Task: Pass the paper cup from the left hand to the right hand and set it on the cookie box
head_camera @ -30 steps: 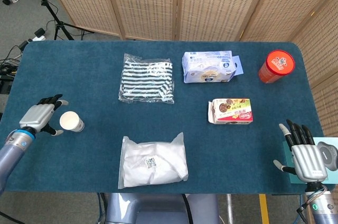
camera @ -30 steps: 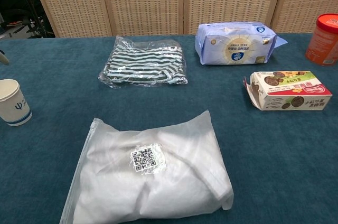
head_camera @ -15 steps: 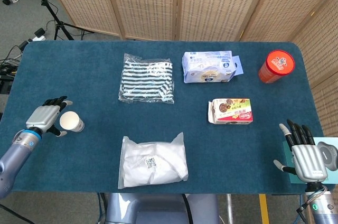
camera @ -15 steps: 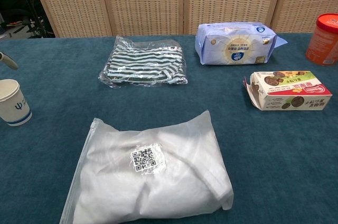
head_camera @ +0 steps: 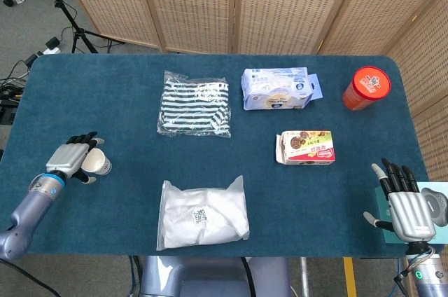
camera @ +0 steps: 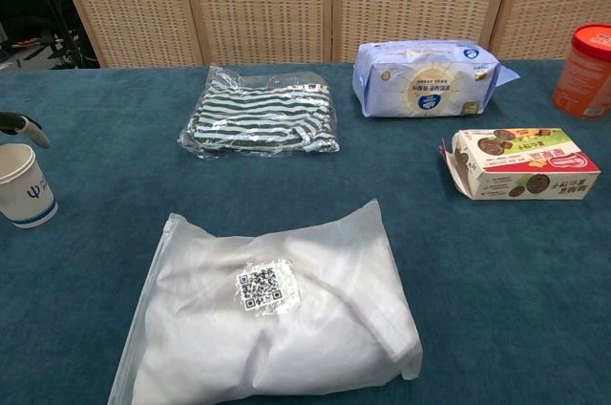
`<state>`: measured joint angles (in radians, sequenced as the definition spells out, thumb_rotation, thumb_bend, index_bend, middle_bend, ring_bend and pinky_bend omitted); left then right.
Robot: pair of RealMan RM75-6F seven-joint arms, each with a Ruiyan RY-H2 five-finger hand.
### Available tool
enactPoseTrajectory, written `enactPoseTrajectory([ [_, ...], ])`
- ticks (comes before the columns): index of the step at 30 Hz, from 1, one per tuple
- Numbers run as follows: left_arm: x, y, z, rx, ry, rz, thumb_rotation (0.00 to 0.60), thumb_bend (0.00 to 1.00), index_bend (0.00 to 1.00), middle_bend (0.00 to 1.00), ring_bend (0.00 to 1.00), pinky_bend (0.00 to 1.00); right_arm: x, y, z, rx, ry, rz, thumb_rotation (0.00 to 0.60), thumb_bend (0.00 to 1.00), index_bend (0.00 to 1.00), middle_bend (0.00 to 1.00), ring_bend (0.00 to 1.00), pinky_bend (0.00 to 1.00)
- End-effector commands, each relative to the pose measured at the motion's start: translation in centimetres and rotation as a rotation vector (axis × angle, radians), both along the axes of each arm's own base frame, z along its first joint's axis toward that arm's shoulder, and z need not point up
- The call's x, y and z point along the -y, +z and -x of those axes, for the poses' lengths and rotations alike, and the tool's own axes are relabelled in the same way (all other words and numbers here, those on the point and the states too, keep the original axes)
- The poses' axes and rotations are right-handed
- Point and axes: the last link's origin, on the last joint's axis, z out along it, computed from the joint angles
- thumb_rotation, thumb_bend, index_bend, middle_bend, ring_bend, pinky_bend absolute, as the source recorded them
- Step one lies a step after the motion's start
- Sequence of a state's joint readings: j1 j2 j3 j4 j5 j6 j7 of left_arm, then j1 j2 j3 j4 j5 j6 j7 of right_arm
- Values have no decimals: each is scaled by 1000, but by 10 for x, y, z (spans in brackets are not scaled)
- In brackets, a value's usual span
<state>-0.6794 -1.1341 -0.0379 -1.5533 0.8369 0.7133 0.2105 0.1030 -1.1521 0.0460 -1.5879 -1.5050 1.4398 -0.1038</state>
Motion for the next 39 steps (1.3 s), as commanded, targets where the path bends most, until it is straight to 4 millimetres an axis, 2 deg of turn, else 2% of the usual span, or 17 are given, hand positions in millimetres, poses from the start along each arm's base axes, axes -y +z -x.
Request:
enactPoseTrajectory([
  [1,1,-1,0,-5,-1,1,600,182,249,0,0,0,0,0,0,0,0,0,600,103,0,0,0,0],
  [17,3,5,7,-43,9,-8,600,217,285,0,0,0,0,-2,-1,-4,1,-6,600,103,0,0,0,0],
  [21,3,6,7,-45,14,-9,600,356,298,0,0,0,0,-2,-1,-4,1,-5,600,105,0,0,0,0],
  [24,3,6,7,-43,18,-9,600,412,321,0,0,0,0,-2,-1,-4,1,-5,600,104,0,0,0,0],
  [32,2,7,4,-31,15,-23,600,428,352,0,0,0,0,-2,0,-3,-1,-6,600,104,0,0,0,0],
  [39,-2,22,-15,-7,-27,-64,600,418,352,0,0,0,0,-2,0,-5,-1,-7,600,104,0,0,0,0],
])
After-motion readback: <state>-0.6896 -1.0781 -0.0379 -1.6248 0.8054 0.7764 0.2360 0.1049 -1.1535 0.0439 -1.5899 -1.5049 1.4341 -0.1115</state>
